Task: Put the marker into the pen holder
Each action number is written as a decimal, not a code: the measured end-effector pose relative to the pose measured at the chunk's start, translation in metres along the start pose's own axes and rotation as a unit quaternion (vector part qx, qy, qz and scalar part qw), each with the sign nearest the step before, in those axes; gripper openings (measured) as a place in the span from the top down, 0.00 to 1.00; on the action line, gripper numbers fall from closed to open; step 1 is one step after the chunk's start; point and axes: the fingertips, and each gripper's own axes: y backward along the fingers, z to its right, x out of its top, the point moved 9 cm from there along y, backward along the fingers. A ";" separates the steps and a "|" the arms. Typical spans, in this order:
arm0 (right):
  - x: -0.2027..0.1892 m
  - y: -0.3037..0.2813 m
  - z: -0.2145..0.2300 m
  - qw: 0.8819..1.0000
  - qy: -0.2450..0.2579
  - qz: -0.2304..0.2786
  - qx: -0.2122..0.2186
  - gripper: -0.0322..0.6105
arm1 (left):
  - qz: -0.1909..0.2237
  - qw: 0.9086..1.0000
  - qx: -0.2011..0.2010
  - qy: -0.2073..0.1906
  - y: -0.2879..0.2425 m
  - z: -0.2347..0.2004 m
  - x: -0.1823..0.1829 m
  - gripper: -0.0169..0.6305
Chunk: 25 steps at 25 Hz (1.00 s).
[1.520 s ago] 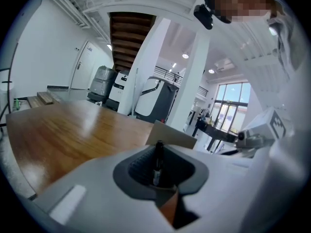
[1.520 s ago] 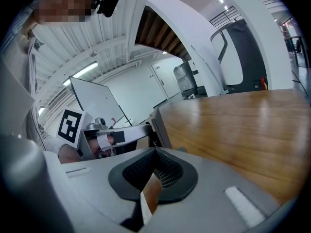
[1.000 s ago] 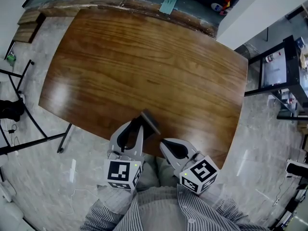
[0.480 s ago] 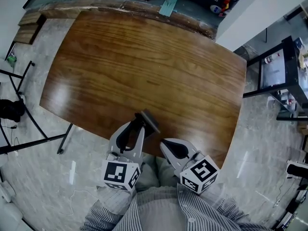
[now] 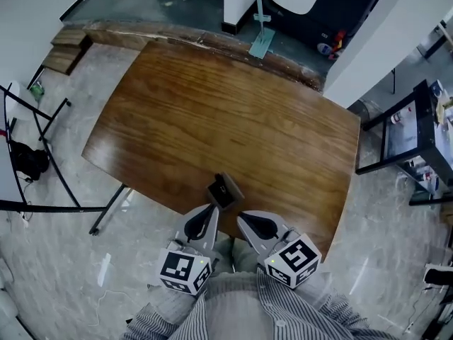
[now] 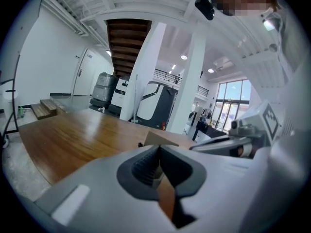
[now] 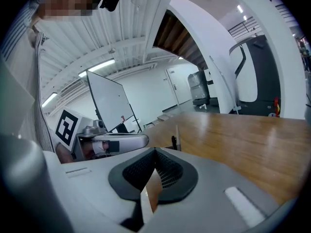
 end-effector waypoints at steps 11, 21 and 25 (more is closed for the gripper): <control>0.021 -0.005 -0.008 0.999 0.041 0.004 -0.003 0.95 | -0.008 0.999 -0.020 0.027 0.010 0.004 -0.001 0.96; 0.021 -0.005 -0.008 0.999 0.048 0.001 -0.011 0.95 | -0.012 0.999 -0.017 0.039 0.008 0.003 -0.002 0.96; 0.022 -0.006 -0.008 0.999 0.048 0.001 -0.012 0.95 | -0.009 0.999 -0.015 0.038 0.008 0.003 0.000 0.96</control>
